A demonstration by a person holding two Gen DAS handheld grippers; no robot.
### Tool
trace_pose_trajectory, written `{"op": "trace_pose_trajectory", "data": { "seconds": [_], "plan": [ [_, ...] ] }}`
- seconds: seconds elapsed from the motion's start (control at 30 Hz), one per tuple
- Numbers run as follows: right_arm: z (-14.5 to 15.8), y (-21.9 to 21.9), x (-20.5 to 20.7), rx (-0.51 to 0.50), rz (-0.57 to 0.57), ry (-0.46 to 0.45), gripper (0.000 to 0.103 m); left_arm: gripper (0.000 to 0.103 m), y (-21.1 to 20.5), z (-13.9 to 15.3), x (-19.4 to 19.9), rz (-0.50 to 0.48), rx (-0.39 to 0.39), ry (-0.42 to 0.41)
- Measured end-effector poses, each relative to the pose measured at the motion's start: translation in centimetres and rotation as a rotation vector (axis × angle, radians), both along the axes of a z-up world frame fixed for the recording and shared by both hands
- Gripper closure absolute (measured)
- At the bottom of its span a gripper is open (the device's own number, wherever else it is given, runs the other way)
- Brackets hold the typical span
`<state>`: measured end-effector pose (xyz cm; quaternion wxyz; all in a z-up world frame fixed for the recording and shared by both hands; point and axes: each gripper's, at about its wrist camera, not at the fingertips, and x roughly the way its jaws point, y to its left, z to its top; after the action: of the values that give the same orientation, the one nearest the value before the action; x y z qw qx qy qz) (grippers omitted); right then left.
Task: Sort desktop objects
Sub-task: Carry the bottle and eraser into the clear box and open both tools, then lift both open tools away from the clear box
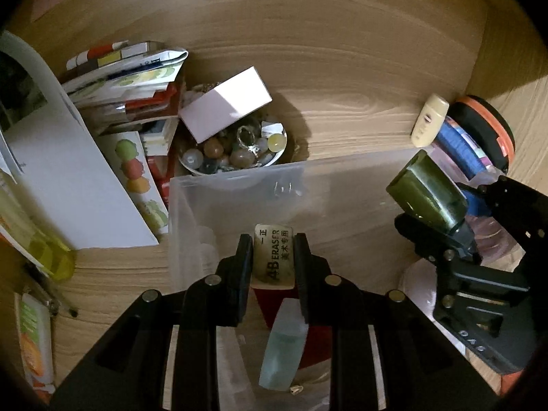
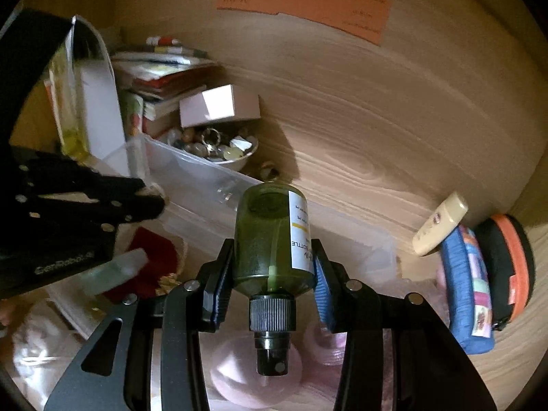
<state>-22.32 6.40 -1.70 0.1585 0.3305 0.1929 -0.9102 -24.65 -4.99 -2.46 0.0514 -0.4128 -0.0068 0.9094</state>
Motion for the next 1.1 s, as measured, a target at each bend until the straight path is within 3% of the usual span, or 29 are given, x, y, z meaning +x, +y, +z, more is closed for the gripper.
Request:
{"op": "trace_pose_trajectory", "data": {
  "seconds": [0.37,0.67,0.83,0.9,1.0,1.1],
  "plan": [
    [-0.9,-1.0,-0.1,0.073,-0.007,0.01,0.064,0.079,-0.6,0.3,-0.1,0.005,0.041,0.001],
    [-1.2,-1.3,-0.2,0.075,-0.001,0.005,0.063,0.068,-0.9,0.8,0.1,0.011,0.085,0.004],
    [-1.0,-1.2,0.0,0.046,0.022,0.0,0.053,0.059,-1.2,1.5,0.7,0.002,0.126,0.025],
    [-0.8,-1.3,0.4,0.038,0.031,0.016,0.046,0.05,-1.2,1.9,1.0,-0.006,0.137,0.045],
    [-0.5,-1.2,1.0,0.047,0.028,0.065,0.037,0.047,-0.9,2.5,1.7,-0.011,0.125,0.079],
    [-0.1,-1.3,1.7,0.053,0.036,0.089,0.037,0.046,-0.7,3.0,2.1,-0.031,0.129,0.09]
  ]
}}
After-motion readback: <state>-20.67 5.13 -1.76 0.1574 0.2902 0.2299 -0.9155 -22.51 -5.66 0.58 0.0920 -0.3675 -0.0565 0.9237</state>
